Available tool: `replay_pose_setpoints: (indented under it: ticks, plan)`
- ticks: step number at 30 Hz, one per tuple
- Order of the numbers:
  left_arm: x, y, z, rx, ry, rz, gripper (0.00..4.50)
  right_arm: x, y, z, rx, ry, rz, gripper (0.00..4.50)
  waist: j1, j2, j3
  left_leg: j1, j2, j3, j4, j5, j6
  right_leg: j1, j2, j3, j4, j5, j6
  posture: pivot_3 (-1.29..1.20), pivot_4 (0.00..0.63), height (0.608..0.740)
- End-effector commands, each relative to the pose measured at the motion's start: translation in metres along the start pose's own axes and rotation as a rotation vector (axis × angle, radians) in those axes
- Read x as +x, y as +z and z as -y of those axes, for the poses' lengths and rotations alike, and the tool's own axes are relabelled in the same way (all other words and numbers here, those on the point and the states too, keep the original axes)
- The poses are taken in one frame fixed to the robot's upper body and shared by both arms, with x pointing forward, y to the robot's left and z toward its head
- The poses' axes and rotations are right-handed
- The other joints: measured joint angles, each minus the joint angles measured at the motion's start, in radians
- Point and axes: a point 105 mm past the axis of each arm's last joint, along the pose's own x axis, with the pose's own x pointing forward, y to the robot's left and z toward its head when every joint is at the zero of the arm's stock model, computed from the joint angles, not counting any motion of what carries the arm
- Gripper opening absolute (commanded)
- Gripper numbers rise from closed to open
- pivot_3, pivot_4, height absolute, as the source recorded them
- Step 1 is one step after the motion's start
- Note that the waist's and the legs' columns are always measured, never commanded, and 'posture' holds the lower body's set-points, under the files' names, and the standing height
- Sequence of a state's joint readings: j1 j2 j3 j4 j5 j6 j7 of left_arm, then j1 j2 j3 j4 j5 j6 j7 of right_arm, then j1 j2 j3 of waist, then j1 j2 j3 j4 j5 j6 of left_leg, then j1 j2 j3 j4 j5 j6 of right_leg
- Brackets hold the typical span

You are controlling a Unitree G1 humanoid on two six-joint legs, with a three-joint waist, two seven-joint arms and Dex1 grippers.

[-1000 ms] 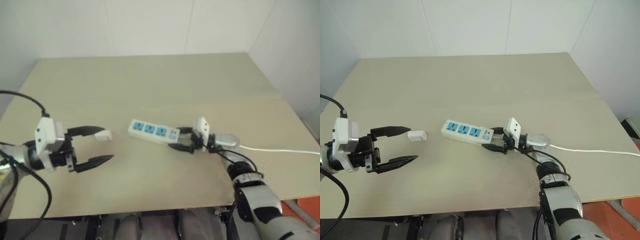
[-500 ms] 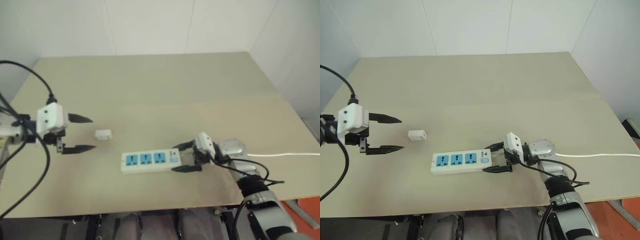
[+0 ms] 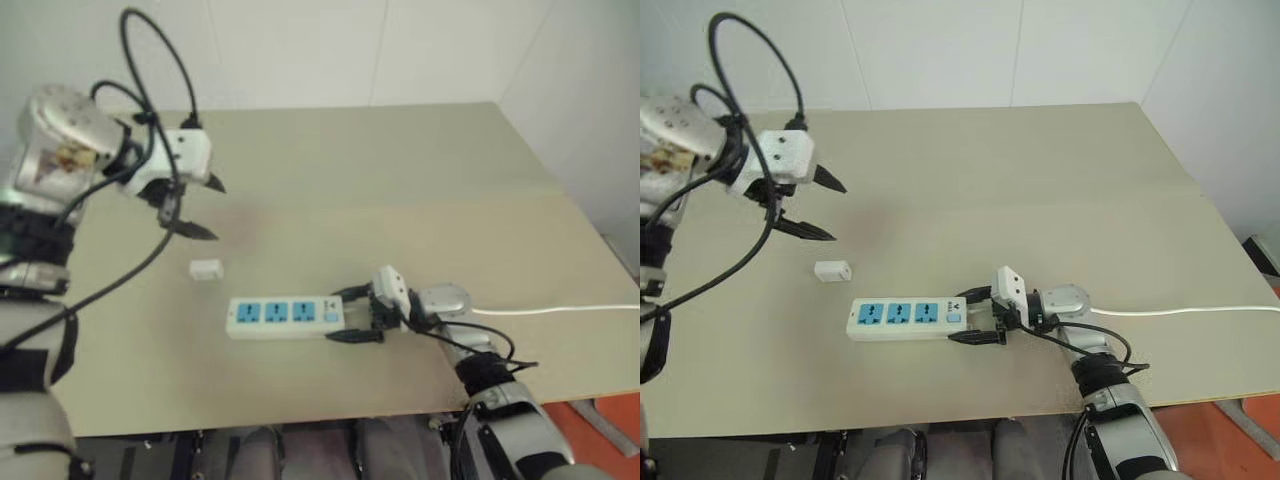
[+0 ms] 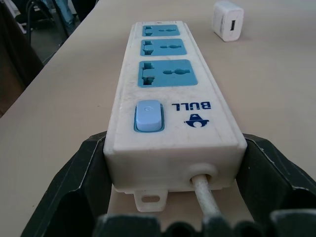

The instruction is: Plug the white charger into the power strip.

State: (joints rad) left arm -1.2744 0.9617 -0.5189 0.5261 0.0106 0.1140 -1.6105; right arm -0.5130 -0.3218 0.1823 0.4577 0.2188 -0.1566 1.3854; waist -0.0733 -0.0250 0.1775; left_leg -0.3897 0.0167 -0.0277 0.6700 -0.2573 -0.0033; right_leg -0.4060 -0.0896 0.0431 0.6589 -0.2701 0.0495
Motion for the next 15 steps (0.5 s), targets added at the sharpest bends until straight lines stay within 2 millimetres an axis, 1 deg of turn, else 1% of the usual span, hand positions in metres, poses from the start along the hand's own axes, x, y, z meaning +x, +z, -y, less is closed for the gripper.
replay_pose_setpoints:
  ticks: [1, 4, 6, 7, 11, 15]
  plan:
    - [-0.007, -0.01, 0.002, -0.007, -0.039, -0.12, 4.5, 0.0, 0.007, 0.0, -0.03, -0.012, 0.028, 3.4, 0.0, 0.0, 0.0, 0.0, 0.0, 0.0, 0.0, 0.0, 0.0, 0.0, 0.0, 0.0, 0.0, 0.0, 0.0, 0.0, 0.15, 0.74]
    - [-0.003, -0.013, 0.007, 0.006, -0.097, -0.178, 4.5, -0.002, 0.008, 0.003, -0.03, -0.03, 0.026, 3.4, 0.004, 0.0, 0.0, 0.0, 0.0, 0.0, 0.0, 0.0, 0.0, 0.0, 0.0, 0.0, 0.001, 0.0, 0.0, 0.0, 0.15, 0.74]
    - [0.003, -0.014, 0.007, -0.03, -0.116, -0.23, 4.5, -0.004, 0.007, 0.002, -0.03, -0.032, 0.02, 3.4, 0.008, 0.0, 0.0, 0.0, 0.0, -0.001, 0.001, 0.0, 0.0, 0.0, 0.0, 0.0, 0.001, 0.0, 0.0, 0.0, 0.15, 0.74]
    - [0.007, -0.013, 0.008, -0.029, -0.125, -0.229, 4.5, -0.005, 0.006, 0.002, -0.032, -0.032, 0.014, 3.4, 0.01, 0.0, 0.0, 0.0, 0.0, -0.001, 0.002, 0.0, 0.0, 0.0, 0.0, 0.0, 0.002, 0.0, 0.0, 0.0, 0.15, 0.74]
    - [0.016, -0.012, 0.022, -0.04, -0.179, -0.213, 4.5, -0.005, 0.004, 0.0, -0.031, -0.033, 0.009, 3.4, 0.013, 0.0, 0.0, -0.001, 0.0, -0.001, 0.005, 0.0, 0.001, 0.0, 0.0, 0.0, 0.003, -0.001, 0.001, 0.0, 0.15, 0.74]
    - [0.025, -0.022, 0.034, -0.038, -0.213, -0.278, 4.5, -0.005, 0.005, 0.001, -0.031, -0.039, 0.011, 3.4, 0.012, 0.0, 0.0, -0.001, 0.0, -0.001, 0.005, -0.001, 0.001, 0.0, 0.0, 0.0, 0.004, -0.001, 0.001, 0.0, 0.15, 0.74]
